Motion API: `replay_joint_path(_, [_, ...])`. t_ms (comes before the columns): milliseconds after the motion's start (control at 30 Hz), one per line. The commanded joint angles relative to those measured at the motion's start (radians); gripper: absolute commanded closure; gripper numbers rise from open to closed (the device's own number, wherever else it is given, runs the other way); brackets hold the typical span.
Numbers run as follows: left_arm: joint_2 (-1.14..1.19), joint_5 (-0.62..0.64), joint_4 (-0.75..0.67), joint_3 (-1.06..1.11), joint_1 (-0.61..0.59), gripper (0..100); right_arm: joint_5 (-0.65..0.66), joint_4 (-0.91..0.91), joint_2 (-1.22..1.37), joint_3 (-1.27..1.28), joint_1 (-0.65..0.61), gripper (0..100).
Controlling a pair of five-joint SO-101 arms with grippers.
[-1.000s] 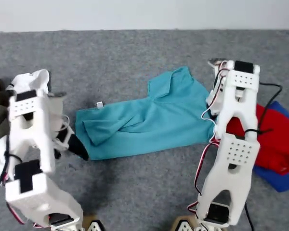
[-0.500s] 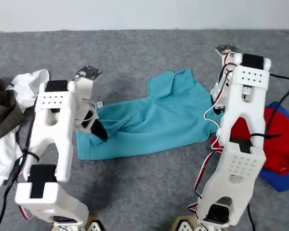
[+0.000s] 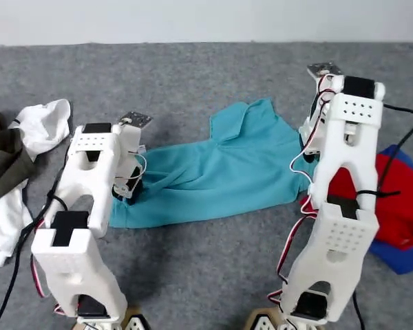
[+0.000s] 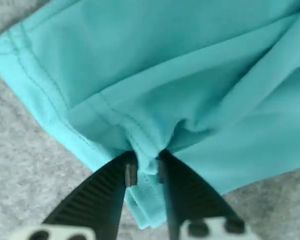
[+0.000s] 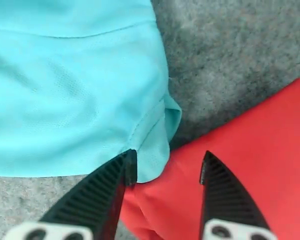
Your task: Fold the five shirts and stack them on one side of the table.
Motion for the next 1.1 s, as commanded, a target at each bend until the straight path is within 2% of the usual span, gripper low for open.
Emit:
replay_joint_path(0, [-0.006, 0.006, -0.003, -0.018, 0.006, 97, -0.011, 0.042, -0.059, 0.025, -0.035, 79.7])
replay_joint_path(200, [-0.006, 0.006, 0.153, -0.208, 0.002, 97, -0.006, 0.041, -0.058, 0.095, -0.088, 79.7])
replay_joint_path(333, [0.003, 0.006, 0.199, -0.338, -0.008, 97, -0.008, 0.039, -0.056, 0.135, -0.128, 79.7])
replay_joint_path(533, [0.015, 0.006, 0.121, -0.360, -0.037, 97, -0.011, 0.039, -0.054, 0.152, -0.188, 79.7])
replay_joint_path(733, [0.129, 0.006, 0.035, -0.366, -0.130, 97, -0.012, 0.039, -0.054, 0.152, -0.243, 79.7])
replay_joint_path(867, [0.176, 0.011, 0.000, -0.377, -0.141, 97, -0.012, 0.039, -0.054, 0.152, -0.291, 79.7])
replay_joint_path(1067, [0.186, 0.176, -0.057, -0.490, -0.143, 97, -0.014, 0.022, -0.053, 0.152, -0.371, 79.7])
